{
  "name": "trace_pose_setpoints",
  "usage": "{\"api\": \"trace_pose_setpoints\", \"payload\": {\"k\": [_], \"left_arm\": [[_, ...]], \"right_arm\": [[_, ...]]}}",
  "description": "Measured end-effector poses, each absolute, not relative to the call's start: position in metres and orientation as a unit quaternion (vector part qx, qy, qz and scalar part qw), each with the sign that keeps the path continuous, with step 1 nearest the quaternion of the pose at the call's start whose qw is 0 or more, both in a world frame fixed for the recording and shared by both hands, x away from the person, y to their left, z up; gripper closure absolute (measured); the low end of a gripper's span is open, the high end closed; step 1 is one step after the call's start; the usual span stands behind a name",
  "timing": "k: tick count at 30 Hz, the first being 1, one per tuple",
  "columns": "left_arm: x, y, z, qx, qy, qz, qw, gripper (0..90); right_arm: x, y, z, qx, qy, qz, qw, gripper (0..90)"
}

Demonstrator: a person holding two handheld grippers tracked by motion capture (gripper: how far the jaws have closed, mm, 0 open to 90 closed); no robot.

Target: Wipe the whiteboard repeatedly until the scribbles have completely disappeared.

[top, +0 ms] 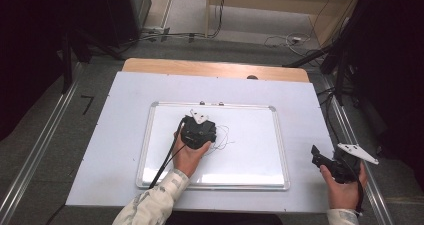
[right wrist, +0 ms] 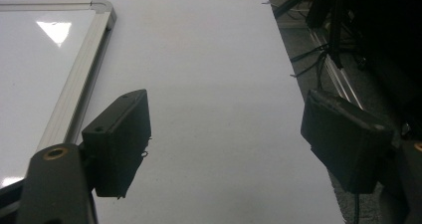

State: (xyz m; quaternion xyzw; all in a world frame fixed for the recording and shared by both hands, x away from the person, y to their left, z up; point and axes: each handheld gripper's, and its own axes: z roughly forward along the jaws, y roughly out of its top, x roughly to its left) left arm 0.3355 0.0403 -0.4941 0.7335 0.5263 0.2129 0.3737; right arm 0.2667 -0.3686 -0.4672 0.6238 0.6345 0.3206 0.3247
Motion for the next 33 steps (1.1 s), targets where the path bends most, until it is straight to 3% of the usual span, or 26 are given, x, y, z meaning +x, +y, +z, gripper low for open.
{"api": "trace_pose_setpoints", "payload": {"k": [33], "left_arm": [[0.343,0.019,-0.493,0.745,0.514,0.211,0.370,39.4]], "right_arm": [[0.266,-0.370,-0.467,0.624,0.632,0.323,0.326,18.6]]}}
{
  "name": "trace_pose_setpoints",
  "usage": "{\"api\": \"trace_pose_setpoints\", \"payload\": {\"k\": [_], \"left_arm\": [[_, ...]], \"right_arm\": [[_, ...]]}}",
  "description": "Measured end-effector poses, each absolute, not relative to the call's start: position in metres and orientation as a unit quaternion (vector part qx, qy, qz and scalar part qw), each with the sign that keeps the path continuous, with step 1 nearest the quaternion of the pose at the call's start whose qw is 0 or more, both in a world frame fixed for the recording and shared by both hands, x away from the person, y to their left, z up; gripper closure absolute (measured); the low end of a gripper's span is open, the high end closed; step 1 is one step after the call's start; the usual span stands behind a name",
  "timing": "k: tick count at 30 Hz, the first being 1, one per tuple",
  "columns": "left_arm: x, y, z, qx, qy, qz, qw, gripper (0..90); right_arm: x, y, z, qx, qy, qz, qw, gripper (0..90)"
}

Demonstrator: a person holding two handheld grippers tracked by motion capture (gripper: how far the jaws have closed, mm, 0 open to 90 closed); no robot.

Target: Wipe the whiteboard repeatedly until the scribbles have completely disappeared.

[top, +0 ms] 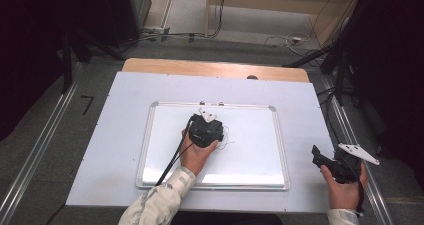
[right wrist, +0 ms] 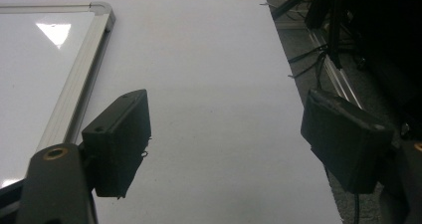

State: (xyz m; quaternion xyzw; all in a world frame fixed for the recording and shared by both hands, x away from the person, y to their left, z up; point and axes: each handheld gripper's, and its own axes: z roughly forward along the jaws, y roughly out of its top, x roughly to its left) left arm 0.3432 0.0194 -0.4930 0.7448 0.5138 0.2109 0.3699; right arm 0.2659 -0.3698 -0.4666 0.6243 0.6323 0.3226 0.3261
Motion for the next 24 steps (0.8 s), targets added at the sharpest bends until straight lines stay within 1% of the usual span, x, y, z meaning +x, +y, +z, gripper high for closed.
{"api": "trace_pose_setpoints", "payload": {"k": [24], "left_arm": [[0.349,0.005,-0.492,0.750,0.507,0.209,0.370,39.4]], "right_arm": [[0.266,-0.370,-0.466,0.625,0.631,0.324,0.326,18.6]]}}
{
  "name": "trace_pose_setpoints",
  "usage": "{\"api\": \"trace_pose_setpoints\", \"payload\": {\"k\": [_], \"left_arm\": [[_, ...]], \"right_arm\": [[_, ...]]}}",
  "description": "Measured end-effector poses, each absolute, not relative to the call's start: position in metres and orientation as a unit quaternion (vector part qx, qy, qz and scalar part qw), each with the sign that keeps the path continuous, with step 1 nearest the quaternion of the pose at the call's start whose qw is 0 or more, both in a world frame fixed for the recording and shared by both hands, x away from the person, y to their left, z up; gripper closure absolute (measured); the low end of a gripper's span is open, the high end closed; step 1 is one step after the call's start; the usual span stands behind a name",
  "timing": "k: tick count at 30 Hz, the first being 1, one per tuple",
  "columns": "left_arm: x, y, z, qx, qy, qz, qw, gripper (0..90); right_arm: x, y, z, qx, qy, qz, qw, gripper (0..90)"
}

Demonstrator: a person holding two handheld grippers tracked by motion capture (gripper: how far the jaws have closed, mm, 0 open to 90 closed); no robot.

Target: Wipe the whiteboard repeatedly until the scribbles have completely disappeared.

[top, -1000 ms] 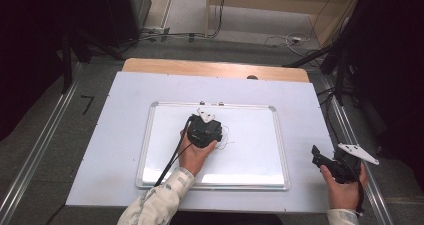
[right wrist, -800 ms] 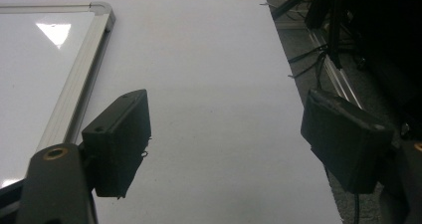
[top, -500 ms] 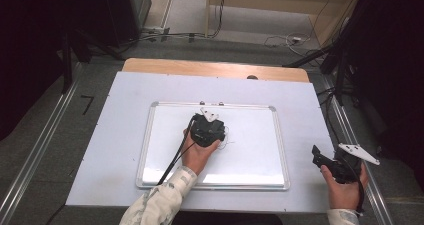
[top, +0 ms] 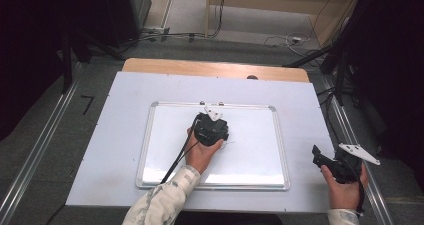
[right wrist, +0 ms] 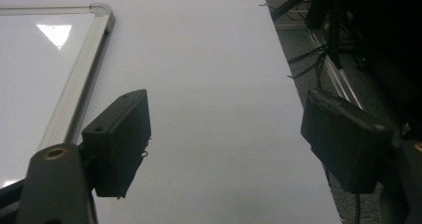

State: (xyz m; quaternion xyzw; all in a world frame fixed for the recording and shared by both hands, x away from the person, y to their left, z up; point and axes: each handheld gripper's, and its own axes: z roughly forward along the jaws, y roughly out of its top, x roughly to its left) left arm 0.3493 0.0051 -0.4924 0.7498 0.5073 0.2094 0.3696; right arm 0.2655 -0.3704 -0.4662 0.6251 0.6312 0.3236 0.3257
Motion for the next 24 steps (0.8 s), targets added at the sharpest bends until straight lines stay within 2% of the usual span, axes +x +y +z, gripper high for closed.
{"api": "trace_pose_setpoints", "payload": {"k": [24], "left_arm": [[0.355,-0.014,-0.492,0.755,0.501,0.206,0.370,39.5]], "right_arm": [[0.265,-0.372,-0.466,0.626,0.630,0.326,0.325,18.6]]}}
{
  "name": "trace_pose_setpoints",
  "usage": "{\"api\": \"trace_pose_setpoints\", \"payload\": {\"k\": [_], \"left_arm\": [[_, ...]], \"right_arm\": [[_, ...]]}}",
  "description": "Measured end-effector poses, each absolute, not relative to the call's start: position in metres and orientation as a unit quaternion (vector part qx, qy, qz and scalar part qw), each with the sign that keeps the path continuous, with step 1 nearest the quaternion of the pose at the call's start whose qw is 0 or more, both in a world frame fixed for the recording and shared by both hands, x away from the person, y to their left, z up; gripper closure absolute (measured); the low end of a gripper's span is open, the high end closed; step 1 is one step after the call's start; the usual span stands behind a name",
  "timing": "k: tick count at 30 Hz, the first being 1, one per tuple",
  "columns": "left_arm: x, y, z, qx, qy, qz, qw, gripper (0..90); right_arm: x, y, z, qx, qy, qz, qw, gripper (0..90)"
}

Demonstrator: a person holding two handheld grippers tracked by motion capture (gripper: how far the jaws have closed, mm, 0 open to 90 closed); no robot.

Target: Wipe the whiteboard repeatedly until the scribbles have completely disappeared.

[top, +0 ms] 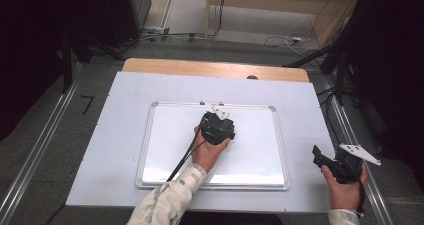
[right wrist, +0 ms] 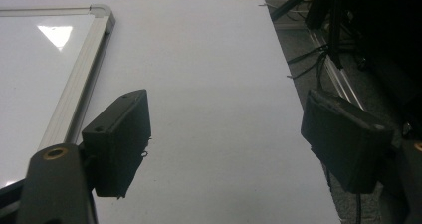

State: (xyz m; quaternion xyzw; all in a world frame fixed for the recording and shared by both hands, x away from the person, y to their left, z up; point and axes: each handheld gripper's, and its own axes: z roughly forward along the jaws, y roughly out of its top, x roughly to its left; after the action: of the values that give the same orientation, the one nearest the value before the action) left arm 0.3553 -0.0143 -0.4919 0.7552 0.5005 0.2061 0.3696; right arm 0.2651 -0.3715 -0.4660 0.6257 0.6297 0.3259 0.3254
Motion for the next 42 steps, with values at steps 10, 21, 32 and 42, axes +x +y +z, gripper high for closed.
{"api": "trace_pose_setpoints", "payload": {"k": [10,21,32,42], "left_arm": [[0.356,-0.022,-0.492,0.757,0.496,0.203,0.373,39.5],[0.356,-0.031,-0.492,0.760,0.491,0.201,0.375,39.5],[0.356,-0.040,-0.492,0.762,0.488,0.200,0.376,39.5],[0.356,-0.044,-0.492,0.765,0.483,0.195,0.380,39.4]], "right_arm": [[0.265,-0.372,-0.466,0.625,0.630,0.326,0.325,18.6],[0.265,-0.372,-0.466,0.625,0.630,0.327,0.326,18.6],[0.265,-0.372,-0.466,0.625,0.629,0.327,0.325,18.6],[0.265,-0.373,-0.466,0.626,0.629,0.327,0.326,18.6]]}}
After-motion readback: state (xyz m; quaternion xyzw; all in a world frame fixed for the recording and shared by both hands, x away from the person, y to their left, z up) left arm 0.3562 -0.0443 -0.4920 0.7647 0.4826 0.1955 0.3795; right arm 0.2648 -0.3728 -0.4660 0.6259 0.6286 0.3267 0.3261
